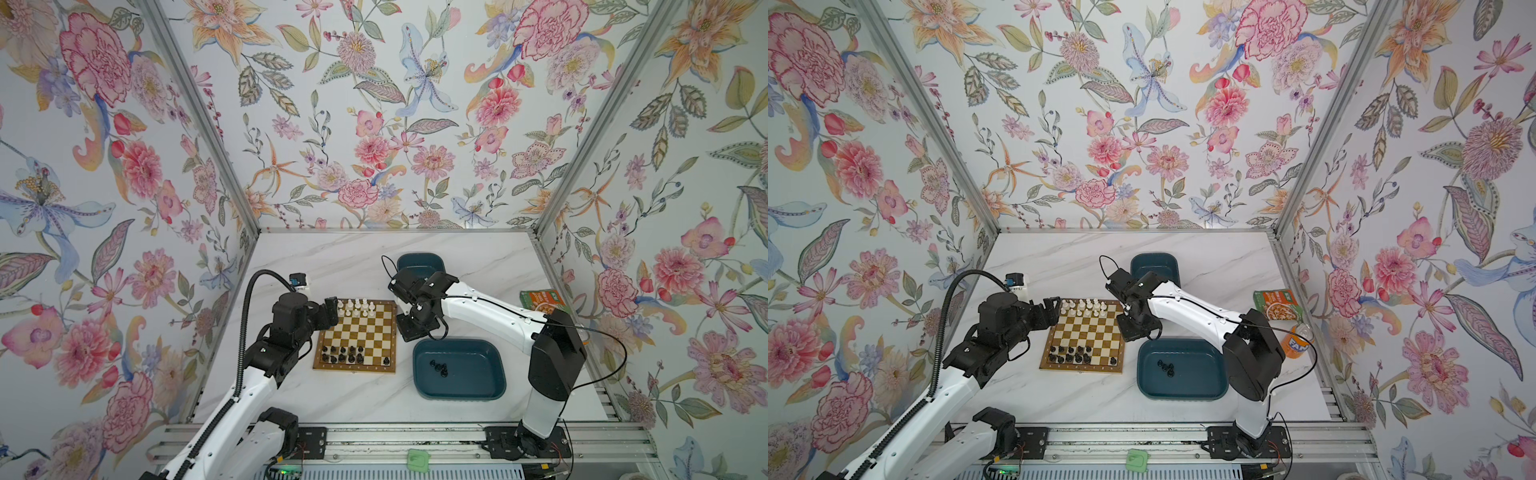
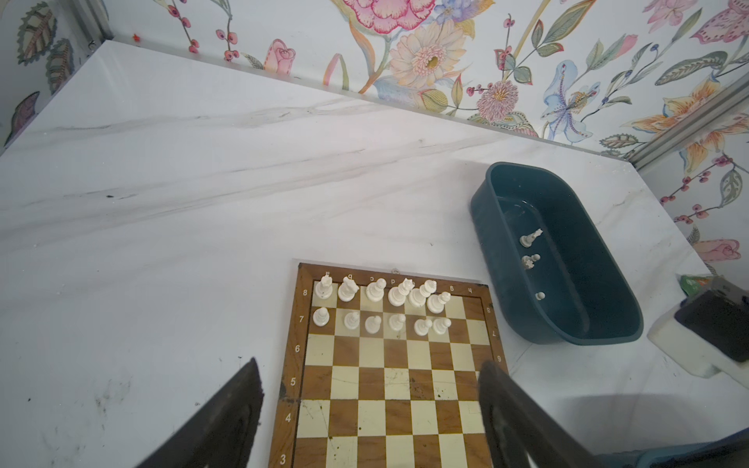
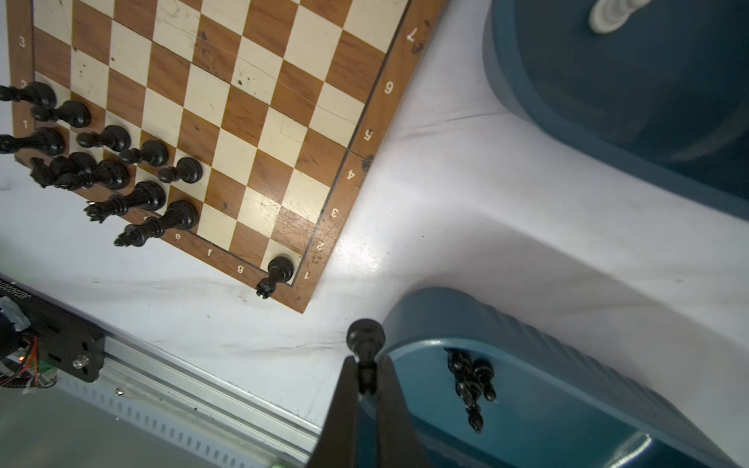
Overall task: Set up the chess pieces on the board
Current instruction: 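Carry the pawn with the right gripper beside the first placed pawn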
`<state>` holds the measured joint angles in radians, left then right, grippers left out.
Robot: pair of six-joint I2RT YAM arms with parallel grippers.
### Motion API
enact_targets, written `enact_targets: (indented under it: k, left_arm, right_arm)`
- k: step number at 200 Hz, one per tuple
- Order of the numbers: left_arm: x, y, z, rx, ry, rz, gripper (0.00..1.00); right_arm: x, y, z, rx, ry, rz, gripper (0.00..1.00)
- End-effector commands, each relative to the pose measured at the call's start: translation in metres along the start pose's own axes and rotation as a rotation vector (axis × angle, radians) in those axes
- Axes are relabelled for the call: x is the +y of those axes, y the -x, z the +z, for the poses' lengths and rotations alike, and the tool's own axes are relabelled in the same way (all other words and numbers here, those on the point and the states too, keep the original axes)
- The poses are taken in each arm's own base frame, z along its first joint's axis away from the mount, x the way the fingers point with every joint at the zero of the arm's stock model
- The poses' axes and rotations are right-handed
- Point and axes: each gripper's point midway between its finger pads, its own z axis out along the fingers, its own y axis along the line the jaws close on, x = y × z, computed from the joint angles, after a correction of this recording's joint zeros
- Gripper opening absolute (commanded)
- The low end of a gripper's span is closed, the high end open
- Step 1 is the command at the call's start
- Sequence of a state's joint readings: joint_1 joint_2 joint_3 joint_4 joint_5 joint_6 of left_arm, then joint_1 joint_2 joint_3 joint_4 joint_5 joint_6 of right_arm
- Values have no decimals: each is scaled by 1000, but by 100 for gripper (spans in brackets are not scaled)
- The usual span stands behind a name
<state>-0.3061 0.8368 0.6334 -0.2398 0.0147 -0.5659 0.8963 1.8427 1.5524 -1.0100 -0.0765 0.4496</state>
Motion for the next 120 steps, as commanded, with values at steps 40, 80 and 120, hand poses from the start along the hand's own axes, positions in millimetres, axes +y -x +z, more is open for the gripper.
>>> enact_targets:
  k: [40,80,120]
  left_arm:
    - [19,-14,3,62,38,-29,85]
    - [23,-16,4,78,30,-32,85]
    - [22,-17,4,84,20,-34,85]
  right_arm:
    - [26,2,22,55,-7,-60,7]
    - [39,0,39,84,-16,-83,7]
    - [45,0,51,104,-26,-93,7]
